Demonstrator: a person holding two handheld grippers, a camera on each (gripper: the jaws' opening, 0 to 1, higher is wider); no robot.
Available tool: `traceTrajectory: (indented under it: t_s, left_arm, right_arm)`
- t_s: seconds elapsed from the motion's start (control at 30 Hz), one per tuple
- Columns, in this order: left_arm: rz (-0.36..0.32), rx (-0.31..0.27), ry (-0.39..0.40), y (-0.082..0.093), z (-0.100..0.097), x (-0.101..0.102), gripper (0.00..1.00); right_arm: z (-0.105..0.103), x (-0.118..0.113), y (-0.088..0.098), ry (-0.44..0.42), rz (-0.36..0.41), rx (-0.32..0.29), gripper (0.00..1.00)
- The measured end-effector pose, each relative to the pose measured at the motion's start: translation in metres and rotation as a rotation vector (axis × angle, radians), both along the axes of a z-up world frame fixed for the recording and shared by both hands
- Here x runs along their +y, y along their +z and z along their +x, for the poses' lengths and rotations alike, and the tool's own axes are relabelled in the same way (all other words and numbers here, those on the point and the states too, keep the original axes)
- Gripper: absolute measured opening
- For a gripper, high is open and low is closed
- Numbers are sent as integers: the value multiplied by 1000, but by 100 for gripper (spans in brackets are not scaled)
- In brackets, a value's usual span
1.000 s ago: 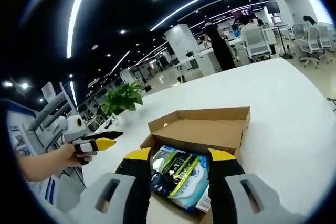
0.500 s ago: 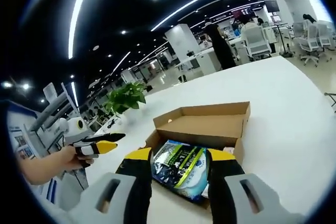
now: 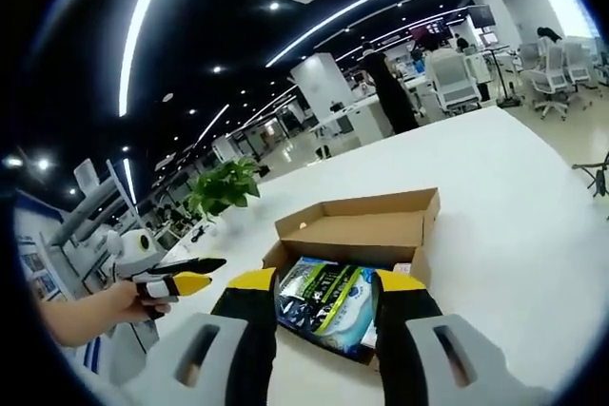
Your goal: Operate the shoe box by opening the lid, removing the specified soft item, and placing it in the target area until the item is outside and the box remains undamaged.
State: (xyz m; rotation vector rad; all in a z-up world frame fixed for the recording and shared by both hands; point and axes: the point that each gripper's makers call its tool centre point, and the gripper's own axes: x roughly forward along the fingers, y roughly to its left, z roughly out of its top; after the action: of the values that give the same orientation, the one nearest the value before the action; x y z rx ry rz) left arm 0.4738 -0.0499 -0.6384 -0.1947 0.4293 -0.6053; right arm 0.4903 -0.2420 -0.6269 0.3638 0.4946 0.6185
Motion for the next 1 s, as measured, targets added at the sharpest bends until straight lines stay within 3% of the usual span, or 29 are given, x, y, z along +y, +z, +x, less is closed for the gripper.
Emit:
traceTrajectory:
  t_s: [0.57,0.67,1.0]
  left_arm:
    - [-7,26,-8,-11,-8,-1,64]
    - [32,19,-18,-16,-9,-1,68]
    - [4,22,-22,-15,-4,-3,79]
  right_arm:
    - [-13,6,-5,28,-25,8,37]
    - [-15,7,-7,30,-21,13,37]
    - [-16,12,-12,44,-21,35,37]
